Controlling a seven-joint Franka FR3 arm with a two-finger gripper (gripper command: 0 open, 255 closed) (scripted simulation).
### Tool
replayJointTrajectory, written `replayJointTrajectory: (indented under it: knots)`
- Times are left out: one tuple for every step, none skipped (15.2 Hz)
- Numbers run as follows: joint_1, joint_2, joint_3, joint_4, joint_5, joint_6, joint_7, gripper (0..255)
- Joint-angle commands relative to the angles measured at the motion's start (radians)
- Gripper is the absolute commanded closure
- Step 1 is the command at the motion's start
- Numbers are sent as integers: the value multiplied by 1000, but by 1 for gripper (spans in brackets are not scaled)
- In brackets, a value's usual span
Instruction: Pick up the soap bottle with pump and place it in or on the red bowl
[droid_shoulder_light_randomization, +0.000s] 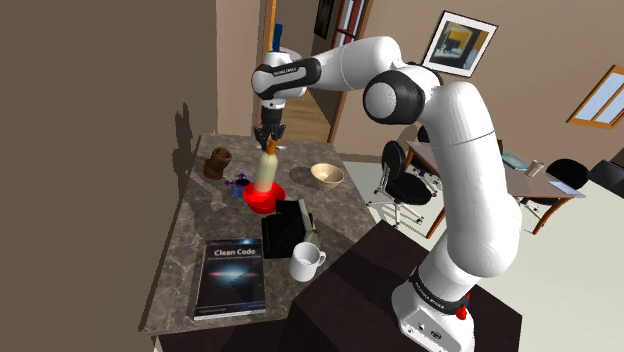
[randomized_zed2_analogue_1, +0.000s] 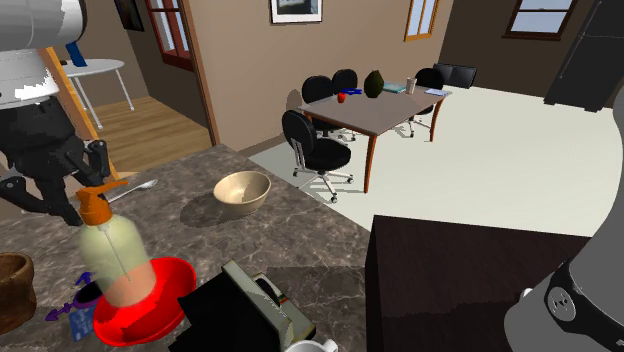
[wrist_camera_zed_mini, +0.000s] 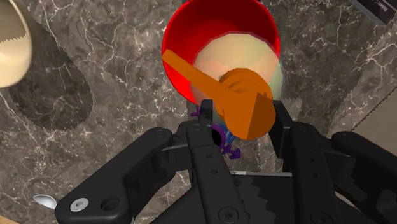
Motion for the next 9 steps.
replayJointTrajectory:
  knots:
    - [-1,8,1,-11,1,20,-2,255]
    - [-1,15,1,-14,2,30,-3,255]
    - [-1,21,2,-18,3,39,-3,255]
    - [-1,26,2,-22,3,49,-4,255]
    - [-1,27,2,-21,3,49,-4,255]
    - [-1,27,2,-21,3,49,-4,255]
    - [-1,27,2,-21,3,49,-4,255]
    - [-1,27,2,-21,3,49,-4,255]
    - [-1,27,2,-21,3,49,-4,255]
